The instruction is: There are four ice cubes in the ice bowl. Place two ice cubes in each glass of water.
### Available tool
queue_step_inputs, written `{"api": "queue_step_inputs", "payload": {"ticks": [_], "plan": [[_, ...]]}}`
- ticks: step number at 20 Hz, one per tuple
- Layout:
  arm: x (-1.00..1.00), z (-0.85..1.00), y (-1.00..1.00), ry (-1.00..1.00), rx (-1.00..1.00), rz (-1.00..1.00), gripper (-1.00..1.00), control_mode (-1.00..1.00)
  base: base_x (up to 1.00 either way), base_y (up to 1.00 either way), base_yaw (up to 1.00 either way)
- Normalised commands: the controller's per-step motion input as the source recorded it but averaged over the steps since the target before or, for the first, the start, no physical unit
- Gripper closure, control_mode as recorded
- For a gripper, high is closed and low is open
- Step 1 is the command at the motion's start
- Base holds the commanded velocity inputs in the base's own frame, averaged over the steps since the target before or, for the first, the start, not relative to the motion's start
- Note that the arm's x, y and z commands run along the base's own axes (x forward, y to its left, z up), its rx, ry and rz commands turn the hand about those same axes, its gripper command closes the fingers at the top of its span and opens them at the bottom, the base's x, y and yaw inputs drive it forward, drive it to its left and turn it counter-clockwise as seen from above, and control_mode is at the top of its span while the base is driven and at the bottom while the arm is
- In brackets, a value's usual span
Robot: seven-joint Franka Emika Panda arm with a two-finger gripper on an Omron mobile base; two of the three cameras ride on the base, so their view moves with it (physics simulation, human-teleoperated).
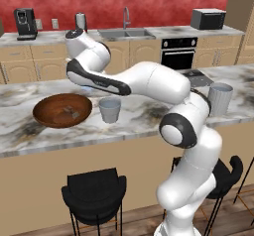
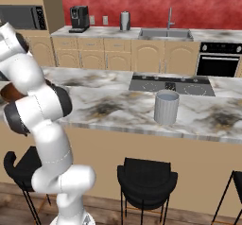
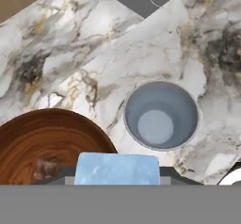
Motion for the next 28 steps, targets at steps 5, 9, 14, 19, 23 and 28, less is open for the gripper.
{"api": "queue_step_inputs", "payload": {"ticks": [5, 9, 14, 19, 23, 28], "plan": [[-0.20, 0.12, -1.00, -0.02, 0.05, -0.41, 1.00, -1.00, 0.00, 0.00, 0.00], [-0.51, -0.03, -1.00, -0.07, 0.02, -0.31, 1.00, -1.00, 0.00, 0.00, 0.00], [-0.97, -0.36, -1.00, -0.08, 0.02, -0.18, 1.00, -1.00, 0.00, 0.00, 0.00], [-1.00, -0.35, -1.00, -0.12, 0.10, -0.09, 1.00, -1.00, 0.00, 0.00, 0.00], [-0.89, -0.08, -1.00, -0.13, 0.23, -0.16, 1.00, -1.00, 0.00, 0.00, 0.00], [-0.18, 0.05, -1.00, -0.05, 0.17, -0.39, 1.00, -1.00, 0.00, 0.00, 0.00]]}}
